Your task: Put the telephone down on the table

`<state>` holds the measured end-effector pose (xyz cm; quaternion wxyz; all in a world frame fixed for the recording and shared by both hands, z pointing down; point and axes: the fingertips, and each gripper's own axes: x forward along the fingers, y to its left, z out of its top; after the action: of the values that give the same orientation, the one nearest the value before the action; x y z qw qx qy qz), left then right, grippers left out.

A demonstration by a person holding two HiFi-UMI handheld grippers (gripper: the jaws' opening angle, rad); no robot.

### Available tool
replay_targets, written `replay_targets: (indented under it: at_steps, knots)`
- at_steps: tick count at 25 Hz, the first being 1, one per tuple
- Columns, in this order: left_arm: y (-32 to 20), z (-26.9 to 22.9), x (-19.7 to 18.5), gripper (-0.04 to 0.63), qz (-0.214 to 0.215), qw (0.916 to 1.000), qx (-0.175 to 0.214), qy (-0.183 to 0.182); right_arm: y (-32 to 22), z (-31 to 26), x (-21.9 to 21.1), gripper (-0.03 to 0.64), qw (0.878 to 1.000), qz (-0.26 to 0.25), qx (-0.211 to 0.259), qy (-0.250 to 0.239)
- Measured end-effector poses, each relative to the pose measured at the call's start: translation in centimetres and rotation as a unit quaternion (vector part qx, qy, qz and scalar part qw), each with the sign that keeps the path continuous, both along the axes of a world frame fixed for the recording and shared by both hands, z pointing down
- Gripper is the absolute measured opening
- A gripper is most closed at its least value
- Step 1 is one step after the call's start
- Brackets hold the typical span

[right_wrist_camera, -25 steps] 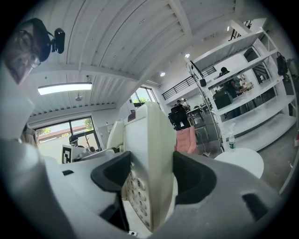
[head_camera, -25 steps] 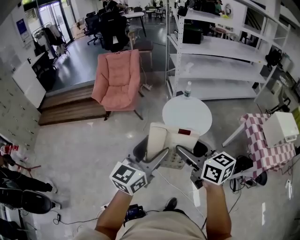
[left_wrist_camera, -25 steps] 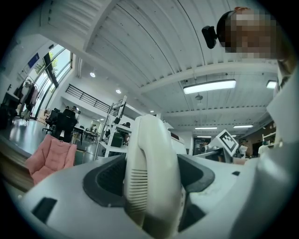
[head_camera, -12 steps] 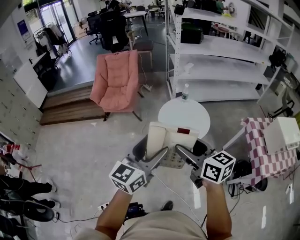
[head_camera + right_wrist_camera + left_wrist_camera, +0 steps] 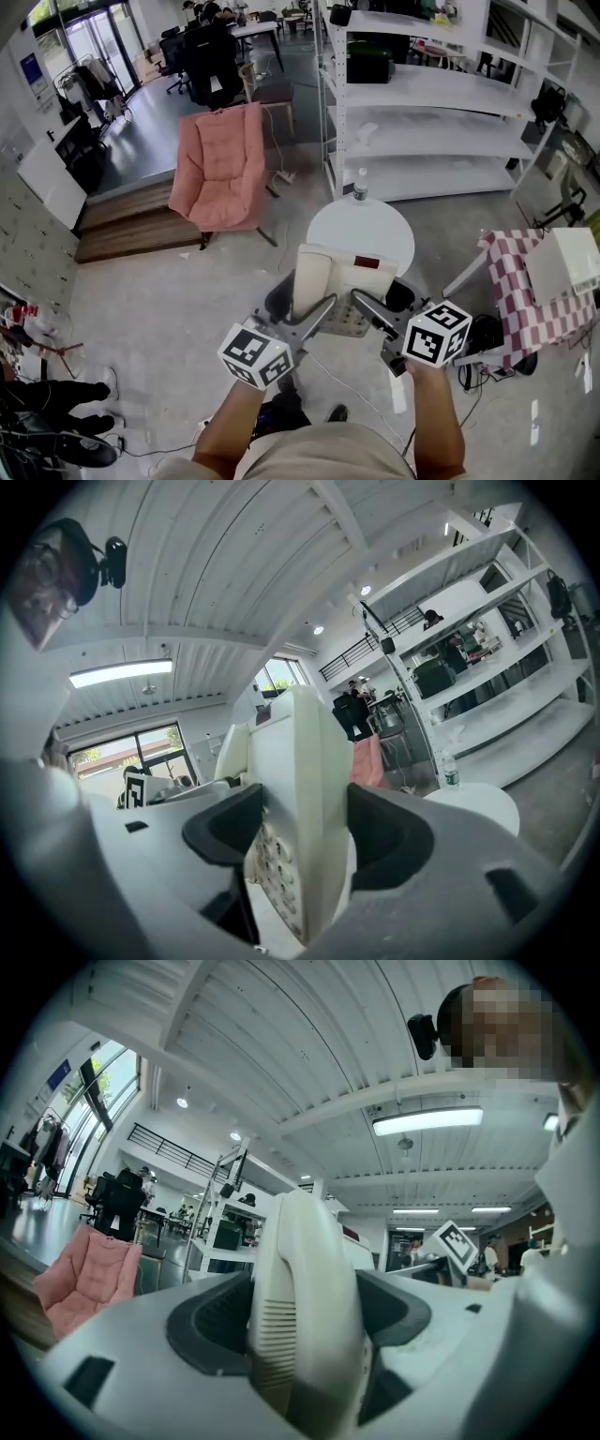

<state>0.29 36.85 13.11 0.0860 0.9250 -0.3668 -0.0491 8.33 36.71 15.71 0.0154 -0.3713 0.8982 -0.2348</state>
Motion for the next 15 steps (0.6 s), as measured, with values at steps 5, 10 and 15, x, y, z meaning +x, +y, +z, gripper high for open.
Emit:
replay_targets:
  at_steps: [5, 10, 15]
  knots:
    - [-3.7, 0.8, 0.2, 0.334, 0.031, 0.9995, -0.008, 0.006, -3.2, 0.6, 0.2, 0.265, 0.999, 0.031, -0.006, 0.008]
    - [-8.2, 0.4, -0.5, 0.334, 0.064, 0.9979, -0.005, 0.011, -7.1, 0.2, -0.5, 0.265, 0.998, 0.062, -0.005, 0.012]
    - [-12.5, -0.3, -2.2, 0.334, 0.086, 0.9962, 0.004, 0.009, -11.1, -0.6, -2.3, 0.265, 0.996, 0.083, 0.002, 0.012]
